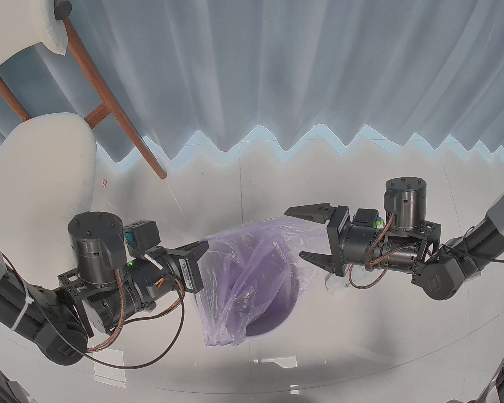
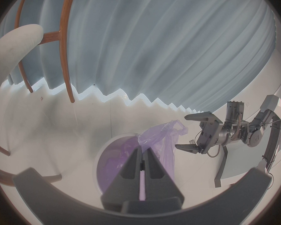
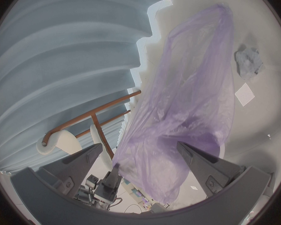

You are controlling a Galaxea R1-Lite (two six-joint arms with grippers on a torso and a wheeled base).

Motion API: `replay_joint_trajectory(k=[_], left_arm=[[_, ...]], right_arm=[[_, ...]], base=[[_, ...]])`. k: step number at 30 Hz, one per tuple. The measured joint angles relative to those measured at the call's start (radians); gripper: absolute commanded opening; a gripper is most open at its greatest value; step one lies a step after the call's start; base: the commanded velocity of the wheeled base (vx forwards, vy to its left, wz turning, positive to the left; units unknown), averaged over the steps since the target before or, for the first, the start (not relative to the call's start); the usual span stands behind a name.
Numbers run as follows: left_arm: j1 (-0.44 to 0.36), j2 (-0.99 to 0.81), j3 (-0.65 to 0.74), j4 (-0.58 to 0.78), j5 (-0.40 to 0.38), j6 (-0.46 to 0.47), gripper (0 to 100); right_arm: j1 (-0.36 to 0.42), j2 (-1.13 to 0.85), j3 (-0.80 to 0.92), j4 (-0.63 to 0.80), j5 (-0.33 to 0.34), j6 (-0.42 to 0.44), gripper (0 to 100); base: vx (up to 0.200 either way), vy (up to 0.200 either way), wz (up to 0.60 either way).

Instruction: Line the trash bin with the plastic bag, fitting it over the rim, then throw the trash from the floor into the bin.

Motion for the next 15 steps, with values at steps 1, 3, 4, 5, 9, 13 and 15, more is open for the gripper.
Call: replay_joint_trajectory(k=[1,3,4,5,9,13,15], left_arm=[[-0.001,-0.001,0.0,0.0,0.0,0.0,0],[-0.001,-0.003,0.001,0.001,0.0,0.0,0],[-0.002,-0.004,0.001,0.001,0.0,0.0,0],[-0.003,-0.005,0.001,0.001,0.0,0.0,0],[-0.007,-0.011,0.002,0.002,0.0,0.0,0],[-0.007,-0.016,0.002,0.002,0.001,0.0,0],[-0.007,-0.017,0.002,0.002,0.002,0.0,0]], right_arm=[[-0.003,0.011,-0.001,-0.021,-0.01,0.001,100],[-0.006,0.032,-0.002,-0.063,-0.026,0.002,0],[-0.007,0.041,-0.002,-0.08,-0.031,0.003,0],[-0.007,0.052,0.0,-0.105,-0.037,0.005,0],[-0.008,0.08,0.012,-0.158,-0.046,0.035,0],[-0.001,0.091,0.027,-0.164,-0.047,0.041,0],[0.0,0.091,0.032,-0.164,-0.047,0.041,0]], base=[[0.0,0.0,0.0],[0.0,0.0,0.0],[0.0,0.0,0.0],[0.0,0.0,0.0],[0.0,0.0,0.0],[0.0,0.0,0.0],[0.0,0.0,0.0]])
